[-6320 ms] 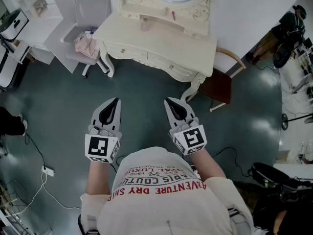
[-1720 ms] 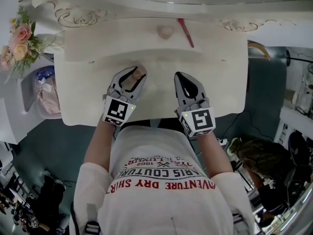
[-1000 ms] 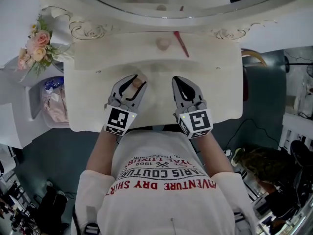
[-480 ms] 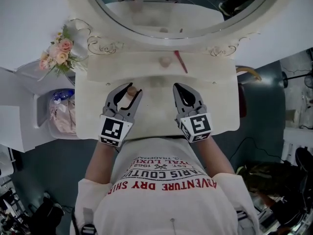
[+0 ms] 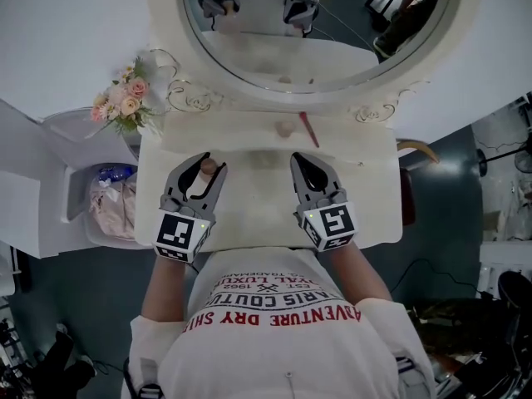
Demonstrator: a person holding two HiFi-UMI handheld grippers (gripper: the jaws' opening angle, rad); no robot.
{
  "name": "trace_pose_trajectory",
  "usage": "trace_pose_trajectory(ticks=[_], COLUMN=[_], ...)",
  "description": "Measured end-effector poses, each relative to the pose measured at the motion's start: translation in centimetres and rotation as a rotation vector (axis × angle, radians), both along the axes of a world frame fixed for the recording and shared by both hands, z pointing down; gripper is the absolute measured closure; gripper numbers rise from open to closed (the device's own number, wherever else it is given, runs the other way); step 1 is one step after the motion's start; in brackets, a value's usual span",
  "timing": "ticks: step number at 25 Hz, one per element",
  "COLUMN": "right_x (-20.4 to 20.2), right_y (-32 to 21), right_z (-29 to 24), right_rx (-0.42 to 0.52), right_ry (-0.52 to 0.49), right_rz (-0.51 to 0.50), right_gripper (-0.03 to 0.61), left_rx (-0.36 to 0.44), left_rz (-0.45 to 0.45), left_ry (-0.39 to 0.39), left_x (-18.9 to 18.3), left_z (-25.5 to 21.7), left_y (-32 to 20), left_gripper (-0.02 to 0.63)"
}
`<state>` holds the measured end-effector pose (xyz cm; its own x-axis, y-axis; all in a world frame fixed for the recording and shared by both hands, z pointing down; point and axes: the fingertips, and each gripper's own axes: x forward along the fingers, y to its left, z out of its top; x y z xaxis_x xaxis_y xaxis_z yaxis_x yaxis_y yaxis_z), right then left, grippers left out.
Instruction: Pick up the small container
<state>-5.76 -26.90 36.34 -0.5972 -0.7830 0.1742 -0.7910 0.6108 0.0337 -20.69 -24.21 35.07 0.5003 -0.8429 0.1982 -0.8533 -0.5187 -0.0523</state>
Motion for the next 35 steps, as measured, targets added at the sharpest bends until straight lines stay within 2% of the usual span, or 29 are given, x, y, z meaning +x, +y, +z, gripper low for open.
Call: trace_pose_trajectory(ticks=[5,14,35], right_x=[-0.7,-1.4,-0.7], right_y=[-0.1,0.2,-0.1], right_z=[-1.2,-1.3,0.2], right_rx=[0.033,0.037,0.022], right_ry=[-0.013,-0.027,-0.004], right_rz=[-0.015,-0.035,-0.014], right_gripper=[0.580,0.580,0.580], left_rx=[0.033,0.031,0.014], left_rz=[-0.034,-0.060,-0.027], left_ry=[-0.007,-0.003,-0.008], left_x=[-0.8,-1.3,-0.3], left_z=[-1.1,-0.8,0.6], left_y=[0.0,-0.5,-1.4], left_gripper=[0.469,0.468,0.468])
